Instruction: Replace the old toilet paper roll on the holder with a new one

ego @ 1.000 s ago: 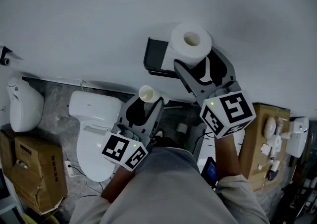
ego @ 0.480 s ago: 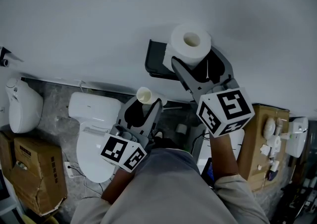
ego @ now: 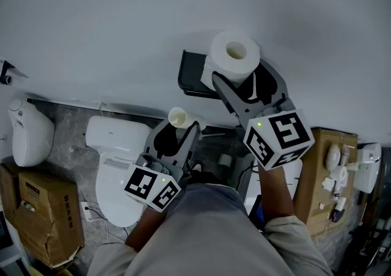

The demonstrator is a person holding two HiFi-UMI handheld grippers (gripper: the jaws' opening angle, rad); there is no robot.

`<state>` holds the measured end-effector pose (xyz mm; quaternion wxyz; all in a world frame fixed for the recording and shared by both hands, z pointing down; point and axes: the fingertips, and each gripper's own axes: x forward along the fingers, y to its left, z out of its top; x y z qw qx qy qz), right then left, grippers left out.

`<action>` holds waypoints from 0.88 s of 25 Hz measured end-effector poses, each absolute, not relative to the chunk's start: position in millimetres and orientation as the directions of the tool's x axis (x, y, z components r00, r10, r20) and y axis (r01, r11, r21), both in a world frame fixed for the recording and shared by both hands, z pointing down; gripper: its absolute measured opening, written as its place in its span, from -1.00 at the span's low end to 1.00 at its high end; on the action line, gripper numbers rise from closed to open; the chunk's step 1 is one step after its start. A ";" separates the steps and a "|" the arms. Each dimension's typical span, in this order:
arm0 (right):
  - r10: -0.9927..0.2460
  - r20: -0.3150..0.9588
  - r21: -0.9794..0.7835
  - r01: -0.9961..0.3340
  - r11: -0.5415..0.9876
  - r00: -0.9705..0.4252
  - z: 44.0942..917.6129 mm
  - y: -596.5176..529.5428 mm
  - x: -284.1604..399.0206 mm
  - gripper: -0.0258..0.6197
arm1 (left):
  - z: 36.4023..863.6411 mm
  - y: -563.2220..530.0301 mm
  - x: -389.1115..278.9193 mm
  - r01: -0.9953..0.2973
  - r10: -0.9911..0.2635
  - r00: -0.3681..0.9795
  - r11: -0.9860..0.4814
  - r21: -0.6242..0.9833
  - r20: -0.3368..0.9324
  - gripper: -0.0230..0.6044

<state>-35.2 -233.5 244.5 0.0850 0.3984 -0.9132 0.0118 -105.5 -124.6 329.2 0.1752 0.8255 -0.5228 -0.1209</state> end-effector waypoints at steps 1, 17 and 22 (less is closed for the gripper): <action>-0.726 0.159 0.043 -0.730 0.682 -0.669 243.2 -233.0 -34.8 0.20 | 328.6 -124.6 -105.5 -0.820 -0.905 0.425 -0.394 0.415 -0.018 -0.39; -0.734 0.110 -0.003 -0.738 0.674 -0.671 226.8 -213.8 16.1 0.20 | 319.9 -118.8 -68.6 -0.816 -0.884 0.467 -0.442 0.373 -0.027 -0.39; -0.745 0.101 -0.022 -0.750 0.661 -0.659 227.2 -213.2 17.9 0.20 | 319.5 -117.7 -69.5 -0.809 -0.871 0.489 -0.468 0.356 -0.033 -0.39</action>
